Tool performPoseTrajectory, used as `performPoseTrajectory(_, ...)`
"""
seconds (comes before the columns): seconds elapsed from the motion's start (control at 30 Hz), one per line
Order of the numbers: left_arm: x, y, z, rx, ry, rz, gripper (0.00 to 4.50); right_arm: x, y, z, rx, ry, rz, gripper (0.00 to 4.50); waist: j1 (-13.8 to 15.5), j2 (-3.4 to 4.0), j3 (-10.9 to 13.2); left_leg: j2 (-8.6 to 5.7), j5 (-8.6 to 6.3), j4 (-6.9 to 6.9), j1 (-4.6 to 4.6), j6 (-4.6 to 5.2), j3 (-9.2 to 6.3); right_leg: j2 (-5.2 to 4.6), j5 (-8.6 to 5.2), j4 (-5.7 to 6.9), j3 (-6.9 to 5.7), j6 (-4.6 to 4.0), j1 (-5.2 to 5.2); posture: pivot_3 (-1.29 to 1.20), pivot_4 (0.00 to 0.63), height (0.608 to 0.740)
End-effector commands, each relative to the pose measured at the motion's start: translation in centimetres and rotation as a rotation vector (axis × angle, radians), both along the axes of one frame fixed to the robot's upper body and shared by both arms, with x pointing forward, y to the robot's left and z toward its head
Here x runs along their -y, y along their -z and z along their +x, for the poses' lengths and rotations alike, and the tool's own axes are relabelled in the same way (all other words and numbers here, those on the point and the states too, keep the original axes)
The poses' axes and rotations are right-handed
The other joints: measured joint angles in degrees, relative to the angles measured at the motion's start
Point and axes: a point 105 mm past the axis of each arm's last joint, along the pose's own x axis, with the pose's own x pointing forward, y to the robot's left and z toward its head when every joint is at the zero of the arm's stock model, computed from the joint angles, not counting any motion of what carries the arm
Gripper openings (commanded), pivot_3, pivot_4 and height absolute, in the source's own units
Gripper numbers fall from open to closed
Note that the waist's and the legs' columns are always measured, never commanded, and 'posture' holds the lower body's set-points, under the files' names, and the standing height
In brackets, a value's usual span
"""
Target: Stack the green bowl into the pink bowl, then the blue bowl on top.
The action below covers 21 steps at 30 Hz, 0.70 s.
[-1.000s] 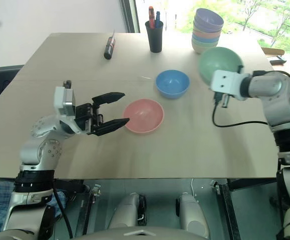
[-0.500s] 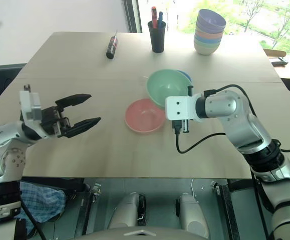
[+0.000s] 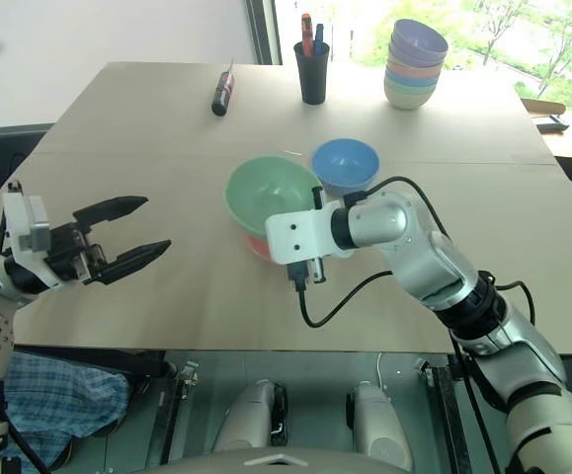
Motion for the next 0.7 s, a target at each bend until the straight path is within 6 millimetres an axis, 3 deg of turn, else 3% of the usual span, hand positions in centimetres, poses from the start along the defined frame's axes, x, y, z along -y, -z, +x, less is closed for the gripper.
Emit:
performPoseTrajectory(0.03, 0.3, -1.6, -0.5, 0.057, 0.019, 0.014, 4.50, -0.6, -2.2, -0.1, 0.089, -0.007, 0.070, 1.84, -0.04, -0.01, 0.00, 0.00, 0.00, 0.00, 0.00, 0.00, 0.00, 0.00, 0.00, 0.00, 0.00, 0.00, 0.00, 0.00, 0.150, 0.740)
performPoseTrajectory(0.1, 0.4, -1.5, -0.5, 0.056, 0.024, 0.020, 4.50, -0.7, -3.2, 0.4, 0.115, 0.020, 0.130, 2.53, -0.08, -0.02, 0.00, 0.00, 0.00, -0.01, 0.00, 0.00, 0.00, 0.00, 0.00, 0.03, 0.00, -0.01, -0.03, 0.00, 0.150, 0.740)
performPoseTrajectory(0.23, 0.4, -1.5, -0.3, 0.052, 0.028, 0.014, 4.50, 0.4, -4.1, 1.1, 0.136, 0.063, 0.155, 2.53, -0.09, -0.03, 0.00, 0.00, 0.00, -0.01, -0.01, 0.00, 0.03, 0.00, -0.01, 0.05, 0.02, -0.02, -0.06, 0.00, 0.150, 0.740)
performPoseTrajectory(0.5, 1.1, -1.9, 0.1, 0.066, 0.052, -0.019, 4.50, 4.4, -7.3, 2.2, 0.092, 0.185, 0.213, 2.53, -0.04, -0.10, 0.02, 0.00, 0.00, -0.03, 0.00, 0.00, 0.05, -0.01, -0.01, 0.05, 0.03, -0.02, -0.06, 0.00, 0.150, 0.740)
performPoseTrajectory(0.7, 1.7, -2.2, 0.3, 0.071, 0.069, -0.068, 4.50, 6.8, -7.4, 4.5, 0.097, 0.265, 0.164, 2.53, -0.19, -0.11, 0.02, 0.00, 0.00, -0.11, 0.03, 0.00, 0.08, -0.01, -0.02, 0.03, 0.05, -0.04, -0.08, 0.00, 0.150, 0.740)
